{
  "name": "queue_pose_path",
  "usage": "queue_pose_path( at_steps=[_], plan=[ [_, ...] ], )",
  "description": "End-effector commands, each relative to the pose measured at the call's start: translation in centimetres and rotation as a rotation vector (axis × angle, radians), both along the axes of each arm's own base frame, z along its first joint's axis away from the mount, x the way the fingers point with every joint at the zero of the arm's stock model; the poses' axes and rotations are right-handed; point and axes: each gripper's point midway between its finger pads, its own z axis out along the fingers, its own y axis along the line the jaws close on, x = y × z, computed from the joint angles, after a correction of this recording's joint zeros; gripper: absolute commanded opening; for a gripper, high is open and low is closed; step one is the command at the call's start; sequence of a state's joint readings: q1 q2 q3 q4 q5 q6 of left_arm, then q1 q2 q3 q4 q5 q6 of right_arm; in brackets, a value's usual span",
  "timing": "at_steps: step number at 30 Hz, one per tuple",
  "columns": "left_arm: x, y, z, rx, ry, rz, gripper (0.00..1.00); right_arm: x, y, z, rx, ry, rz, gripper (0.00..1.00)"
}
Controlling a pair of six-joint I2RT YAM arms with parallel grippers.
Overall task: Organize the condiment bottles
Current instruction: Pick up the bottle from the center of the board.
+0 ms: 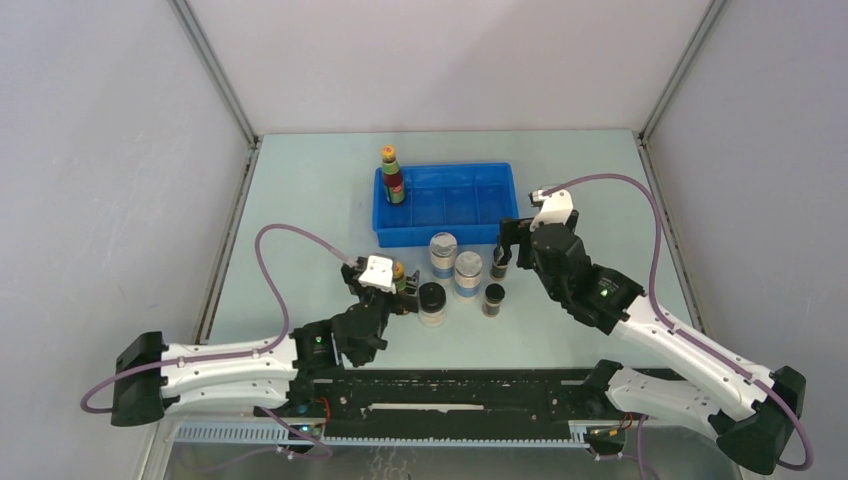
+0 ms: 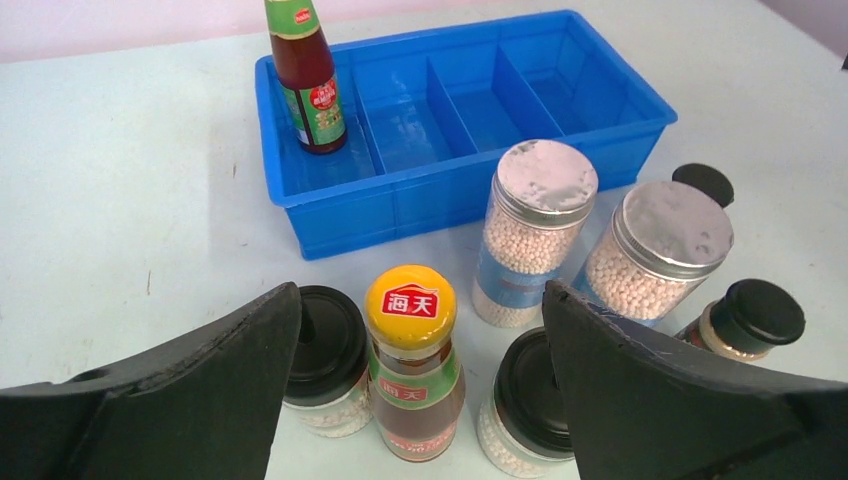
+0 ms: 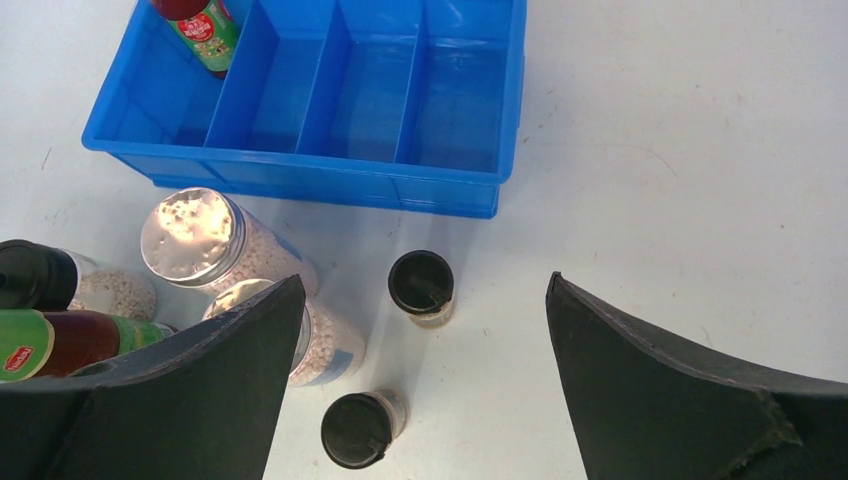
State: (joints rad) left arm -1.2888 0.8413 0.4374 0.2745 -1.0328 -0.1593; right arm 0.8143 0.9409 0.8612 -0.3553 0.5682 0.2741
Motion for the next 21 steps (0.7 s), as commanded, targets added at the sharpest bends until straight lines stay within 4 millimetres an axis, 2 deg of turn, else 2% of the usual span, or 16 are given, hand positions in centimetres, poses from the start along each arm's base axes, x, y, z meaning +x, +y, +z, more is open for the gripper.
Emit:
queue_pose_path(
  at_steps=[1, 21],
  plan=[
    [0.7, -0.6, 1.3, -0.047, -0.016, 0.009, 0.95, 0.0, -0.4, 0.8, 0.027, -0.026, -0.024, 1.00],
    [2.1, -0.4, 0.0, -0.049, -0.011, 0.023, 0.92, 0.0, -0.7, 0.6, 0.022, -0.024, -0.031, 1.00]
  ],
)
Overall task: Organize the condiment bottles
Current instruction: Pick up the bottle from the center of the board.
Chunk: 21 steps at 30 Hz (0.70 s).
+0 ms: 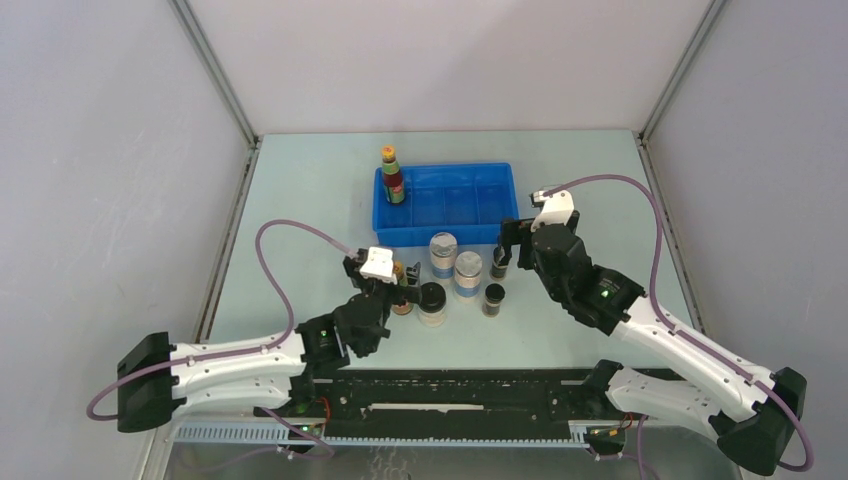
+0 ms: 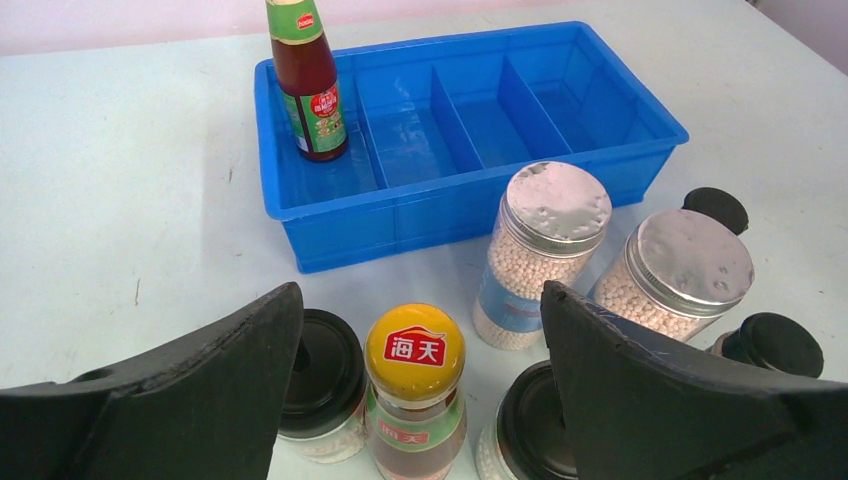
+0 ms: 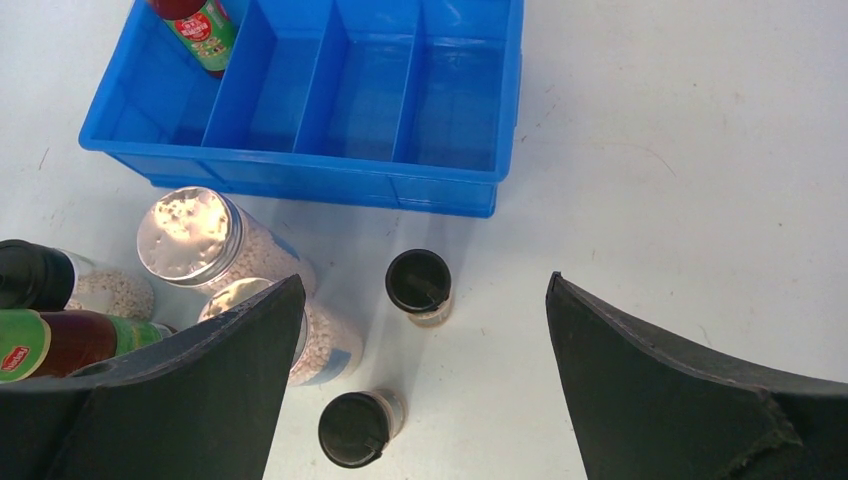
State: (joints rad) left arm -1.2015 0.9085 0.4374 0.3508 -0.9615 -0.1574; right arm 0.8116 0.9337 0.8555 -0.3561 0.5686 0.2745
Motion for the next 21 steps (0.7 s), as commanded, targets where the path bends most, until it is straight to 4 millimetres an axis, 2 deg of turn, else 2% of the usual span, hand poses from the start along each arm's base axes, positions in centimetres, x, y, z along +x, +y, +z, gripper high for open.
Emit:
queue_pose_path(
  at_steps=[1, 21],
  plan=[
    [0.4, -0.1, 0.5, -0.041, -0.016, 0.007, 0.92, 0.1, -0.5, 0.7, 0.022, -0.023, -0.029, 1.00],
    [1.1, -0.1, -1.1, -0.036, 0.017, 0.028, 0.83, 0.2, -1.1, 0.7, 0.024, -0.024, -0.032, 1.00]
  ],
)
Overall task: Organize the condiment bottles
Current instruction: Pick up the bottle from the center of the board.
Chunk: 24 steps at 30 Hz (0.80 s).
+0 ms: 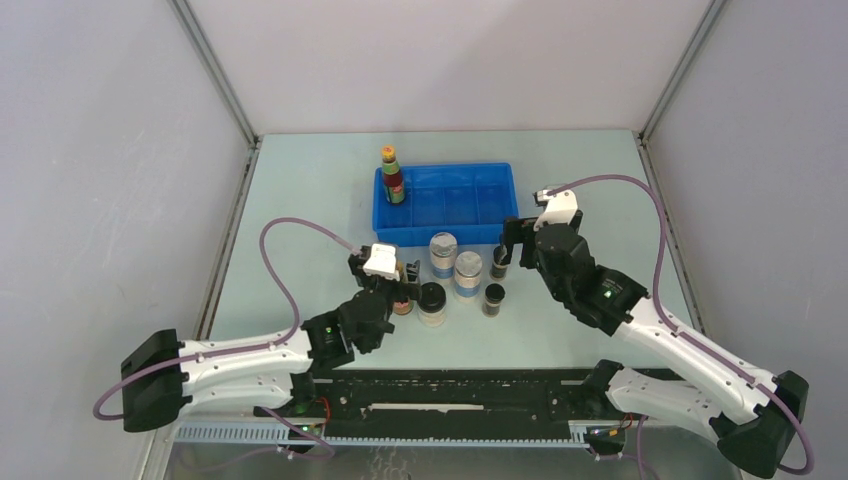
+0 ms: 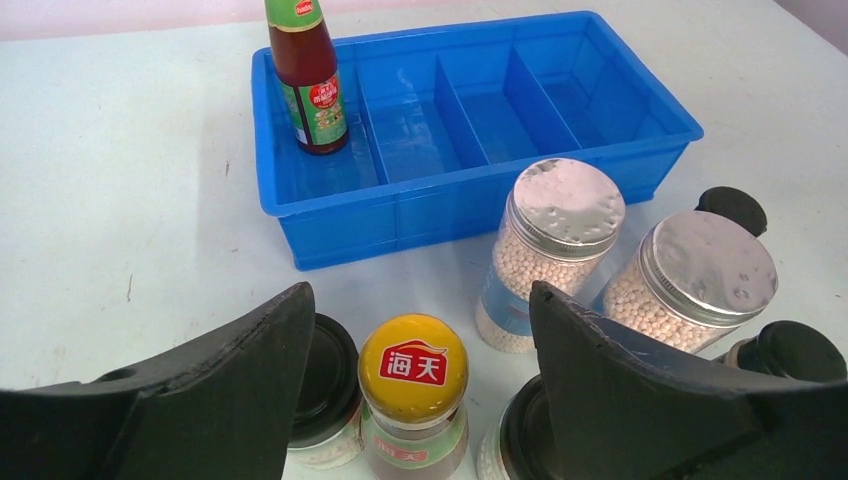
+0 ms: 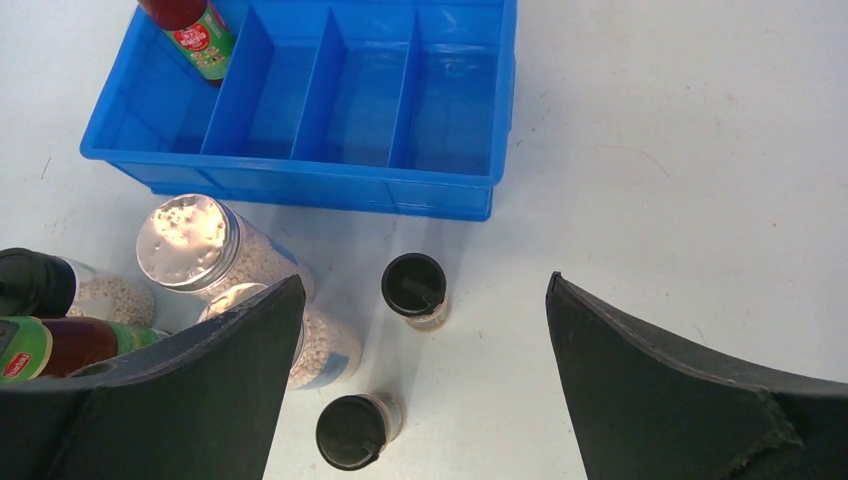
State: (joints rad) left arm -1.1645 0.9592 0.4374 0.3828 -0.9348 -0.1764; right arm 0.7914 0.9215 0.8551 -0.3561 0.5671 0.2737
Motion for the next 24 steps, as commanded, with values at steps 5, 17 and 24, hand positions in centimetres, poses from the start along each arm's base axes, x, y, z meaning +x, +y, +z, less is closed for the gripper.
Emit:
queue_pose_path(
  at_steps=[5, 17, 24],
  plan=[
    [0.29, 0.52, -0.38, -0.036, 0.003, 0.032, 0.78, 0.01, -0.41, 0.36, 0.016, -0.015, -0.012, 1.00],
    [0.45, 0.67, -0.70, -0.030, 0.013, 0.048, 0.53, 0.01, -0.52, 0.38, 0.018, -0.015, -0.017, 1.00],
    [0.49, 0.67, -0.98, -0.019, 0.022, 0.053, 0.49, -0.03, -0.54, 0.33, 0.017, -0.012, -0.017, 1.00]
  ],
)
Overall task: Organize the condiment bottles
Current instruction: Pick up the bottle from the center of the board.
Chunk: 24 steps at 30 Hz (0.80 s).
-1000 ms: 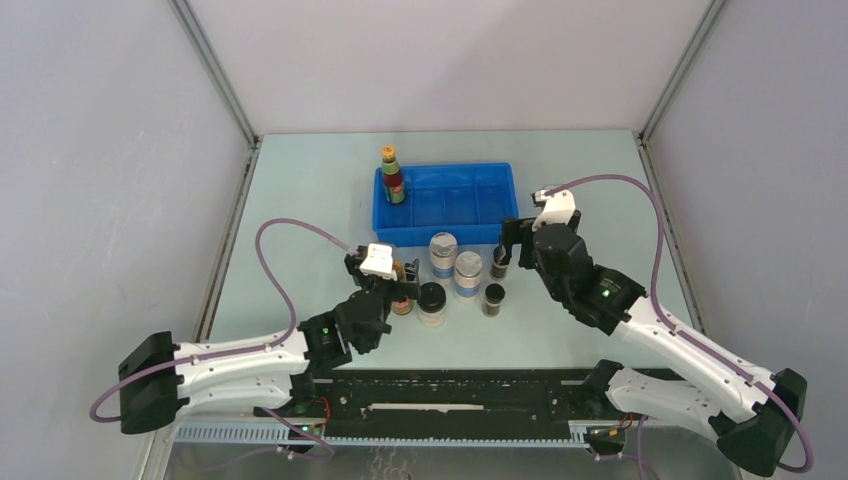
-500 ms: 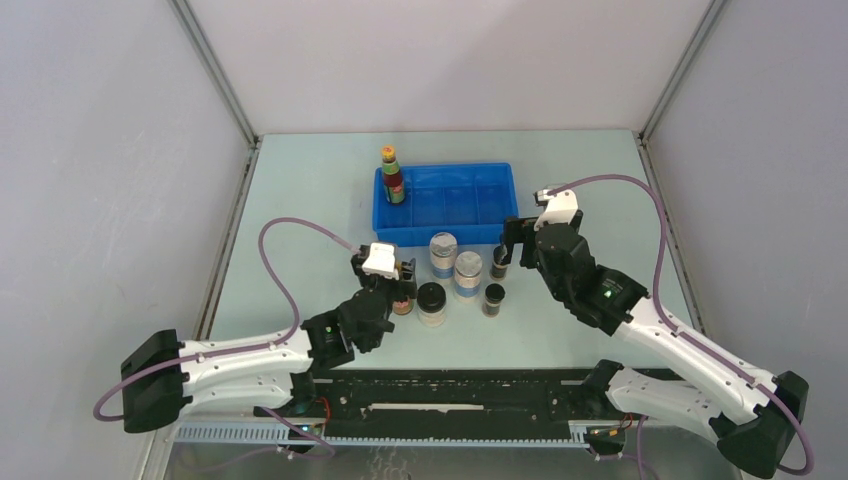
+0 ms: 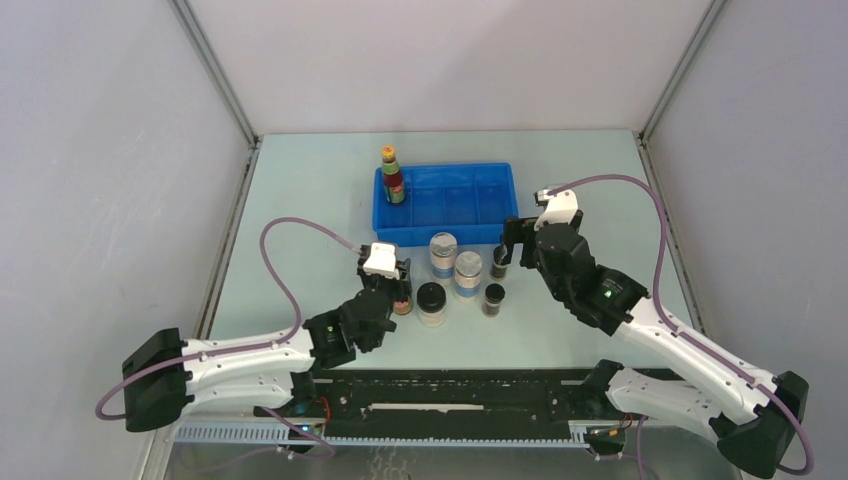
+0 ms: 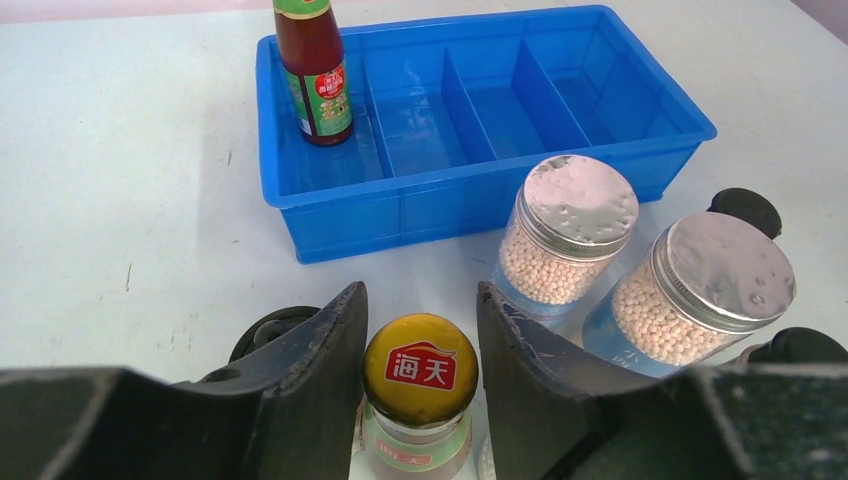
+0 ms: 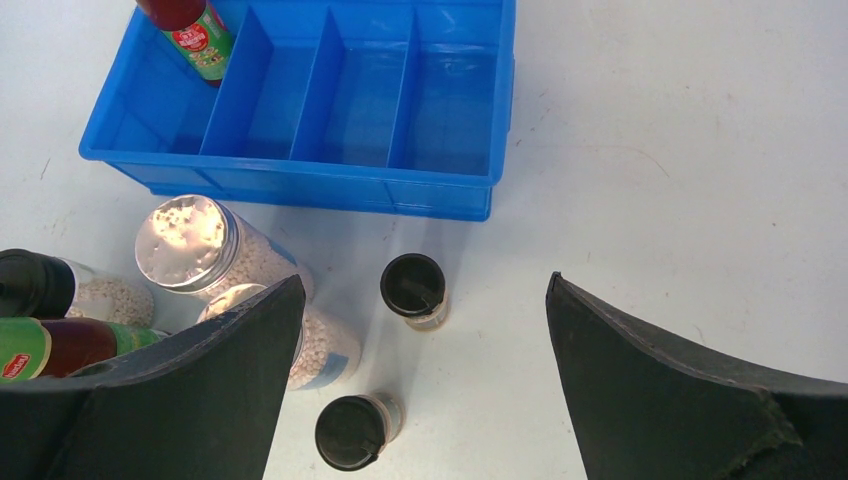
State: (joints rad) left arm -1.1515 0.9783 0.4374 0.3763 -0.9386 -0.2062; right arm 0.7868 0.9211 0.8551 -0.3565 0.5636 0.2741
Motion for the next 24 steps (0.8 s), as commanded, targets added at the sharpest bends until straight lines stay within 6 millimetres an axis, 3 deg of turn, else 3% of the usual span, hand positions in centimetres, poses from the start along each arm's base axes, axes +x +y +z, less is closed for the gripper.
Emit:
queue_pose_path(
  at_steps=[1, 14, 17, 19, 24],
  plan=[
    [0.18, 0.49, -0.37, -0.015, 0.006, 0.033, 0.48, -0.08, -0.49, 0.32, 0.015, -0.013, -0.016, 1.00],
    [0.28, 0.37, -0.40, -0.014, 0.010, 0.036, 0.28, -0.16, -0.55, 0.19, 0.019, -0.010, -0.020, 1.00],
    [0.30, 0.32, -0.36, -0.012, 0.010, 0.035, 0.18, -0.22, -0.57, 0.15, 0.022, -0.011, -0.020, 1.00],
    [0.30, 0.29, -0.31, -0.013, 0.009, 0.034, 0.02, -0.25, -0.60, 0.09, 0.022, -0.009, -0.021, 1.00],
    [0.31, 0.16, -0.22, -0.014, 0.009, 0.029, 0.00, -0.30, -0.63, 0.06, 0.027, -0.010, -0.022, 1.00]
  ],
)
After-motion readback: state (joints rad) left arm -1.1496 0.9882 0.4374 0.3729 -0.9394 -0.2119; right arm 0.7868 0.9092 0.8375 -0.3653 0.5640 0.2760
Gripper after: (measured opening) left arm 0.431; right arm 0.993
